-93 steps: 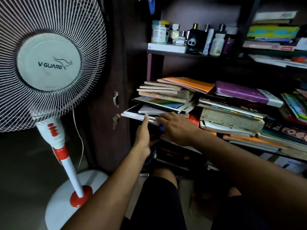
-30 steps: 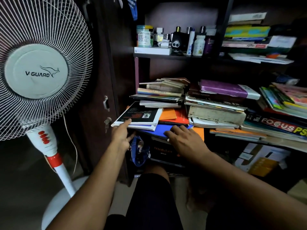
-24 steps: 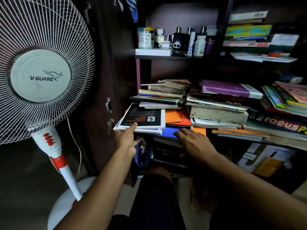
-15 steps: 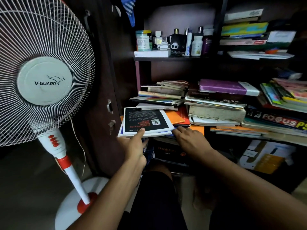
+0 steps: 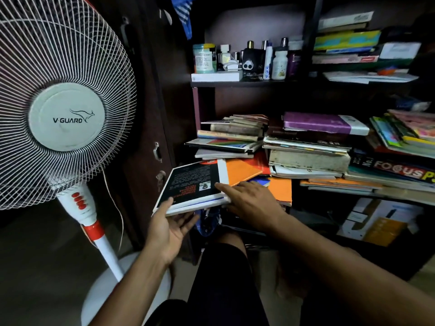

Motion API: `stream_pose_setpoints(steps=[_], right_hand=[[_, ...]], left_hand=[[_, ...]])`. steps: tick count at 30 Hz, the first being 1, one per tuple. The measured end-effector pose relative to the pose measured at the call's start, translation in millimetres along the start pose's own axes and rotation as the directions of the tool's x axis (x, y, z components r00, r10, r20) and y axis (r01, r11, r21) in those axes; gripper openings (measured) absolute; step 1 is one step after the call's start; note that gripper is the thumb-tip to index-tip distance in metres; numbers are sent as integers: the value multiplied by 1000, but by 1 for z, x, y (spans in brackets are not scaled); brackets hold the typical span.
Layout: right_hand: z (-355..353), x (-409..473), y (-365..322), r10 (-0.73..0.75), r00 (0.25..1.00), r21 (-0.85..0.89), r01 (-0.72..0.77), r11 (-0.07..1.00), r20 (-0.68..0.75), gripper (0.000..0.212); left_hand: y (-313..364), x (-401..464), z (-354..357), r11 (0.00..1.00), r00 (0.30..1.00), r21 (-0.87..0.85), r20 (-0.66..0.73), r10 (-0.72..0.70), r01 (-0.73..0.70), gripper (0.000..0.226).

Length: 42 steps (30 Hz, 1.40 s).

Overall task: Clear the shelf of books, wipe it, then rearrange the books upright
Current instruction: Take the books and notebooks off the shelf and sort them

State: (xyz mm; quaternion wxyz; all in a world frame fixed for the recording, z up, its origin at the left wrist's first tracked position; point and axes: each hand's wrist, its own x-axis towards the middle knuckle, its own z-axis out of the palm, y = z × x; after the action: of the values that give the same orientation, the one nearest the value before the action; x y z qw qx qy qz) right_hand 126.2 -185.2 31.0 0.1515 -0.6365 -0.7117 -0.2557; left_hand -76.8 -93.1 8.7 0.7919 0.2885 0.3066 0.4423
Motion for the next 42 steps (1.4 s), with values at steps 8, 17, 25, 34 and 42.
stream_pose_setpoints(steps=[8, 17, 25, 34, 42], right_hand=[[-1, -18, 14, 196, 978, 87, -201, 976, 71, 69], [-29, -3, 46, 232, 874, 43, -276, 960, 427, 62], [-14, 22, 75, 456, 726, 292, -648, 703, 515, 45], [-25, 0, 49, 506, 784, 311, -611, 728, 359, 40], [-26, -14, 30, 593, 714, 553, -684, 476, 373, 33]], left_hand=[[-25, -15, 20, 997, 998, 67, 51, 35, -38, 24], [4, 19, -16, 984, 958, 48, 224, -179, 172, 85], [-21, 32, 23, 955, 976, 206, 1, -216, 211, 47], [-21, 11, 9, 977, 990, 162, 22, -142, 137, 56], [-5, -37, -48, 983, 995, 163, 39, -94, 87, 50]])
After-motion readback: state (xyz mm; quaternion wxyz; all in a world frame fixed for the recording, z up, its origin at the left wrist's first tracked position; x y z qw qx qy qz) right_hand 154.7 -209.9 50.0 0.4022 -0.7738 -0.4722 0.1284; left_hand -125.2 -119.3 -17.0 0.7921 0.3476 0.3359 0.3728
